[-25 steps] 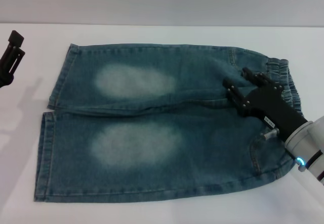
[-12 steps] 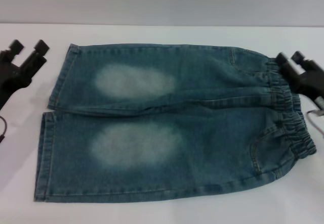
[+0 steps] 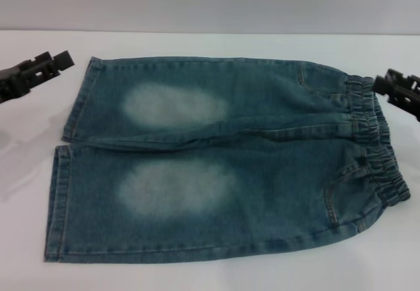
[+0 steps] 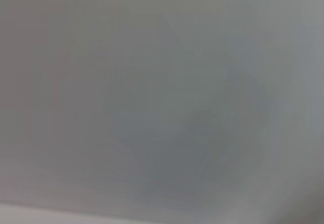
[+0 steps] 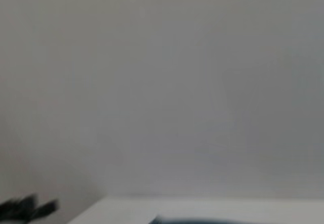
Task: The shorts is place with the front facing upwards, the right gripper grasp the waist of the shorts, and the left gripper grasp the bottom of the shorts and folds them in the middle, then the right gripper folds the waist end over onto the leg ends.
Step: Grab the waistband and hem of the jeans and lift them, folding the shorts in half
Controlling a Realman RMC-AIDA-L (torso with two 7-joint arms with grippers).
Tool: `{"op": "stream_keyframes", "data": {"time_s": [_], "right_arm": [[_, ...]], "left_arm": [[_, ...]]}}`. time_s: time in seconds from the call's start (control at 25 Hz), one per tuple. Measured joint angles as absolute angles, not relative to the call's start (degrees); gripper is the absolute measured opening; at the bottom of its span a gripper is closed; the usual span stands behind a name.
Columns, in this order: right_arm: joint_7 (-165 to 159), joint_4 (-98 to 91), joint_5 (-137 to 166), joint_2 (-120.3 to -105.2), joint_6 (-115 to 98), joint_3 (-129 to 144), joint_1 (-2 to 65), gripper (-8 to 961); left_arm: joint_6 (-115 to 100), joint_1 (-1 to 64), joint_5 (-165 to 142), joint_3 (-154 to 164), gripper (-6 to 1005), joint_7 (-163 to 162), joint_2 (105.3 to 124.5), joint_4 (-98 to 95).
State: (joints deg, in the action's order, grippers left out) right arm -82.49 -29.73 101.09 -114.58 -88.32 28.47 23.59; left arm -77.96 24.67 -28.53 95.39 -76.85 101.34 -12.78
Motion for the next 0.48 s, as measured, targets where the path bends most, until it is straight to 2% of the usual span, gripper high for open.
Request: {"op": "stream_keyframes", "data": {"time_s": [0.04, 0.08, 0.12, 0.24, 0.28, 0.32, 0.48], "right_arm": [[-84.79, -31.58, 103.17, -114.02, -90.25, 28.48, 23.58, 484], [-89.57, -35.83, 106.98, -112.97, -93.82, 28.35, 23.62, 484], [-89.57, -35.83, 106.98, -112.97, -93.82, 28.35, 23.62, 484], [-94.63, -43.1, 110.53, -112.55, -97.0, 27.92, 23.4, 484], [-96.69, -47.1, 112.12, -112.45, -97.51, 27.76, 23.12, 483], [-96.69, -47.1, 112.12, -112.45, -97.51, 27.76, 23.12, 483], [-100.82, -52.82, 116.22, -111.85, -98.02, 27.69, 23.57, 483]], "left_arm": [[-77.96, 24.67, -28.53, 95.39, 793, -76.85, 101.34, -12.78], [-78.64, 24.72, -34.56, 93.47, 791, -83.41, 98.95, -14.79], [-79.89, 24.74, -40.89, 89.96, 790, -88.78, 97.46, -16.62], [-79.89, 24.74, -40.89, 89.96, 786, -88.78, 97.46, -16.62], [-82.36, 24.76, -52.8, 83.65, 784, -97.42, 95.81, -20.13], [-84.33, 24.89, -61.83, 78.67, 783, -102.96, 95.32, -23.3], [-84.33, 24.89, -61.83, 78.67, 777, -102.96, 95.32, -23.3]]}}
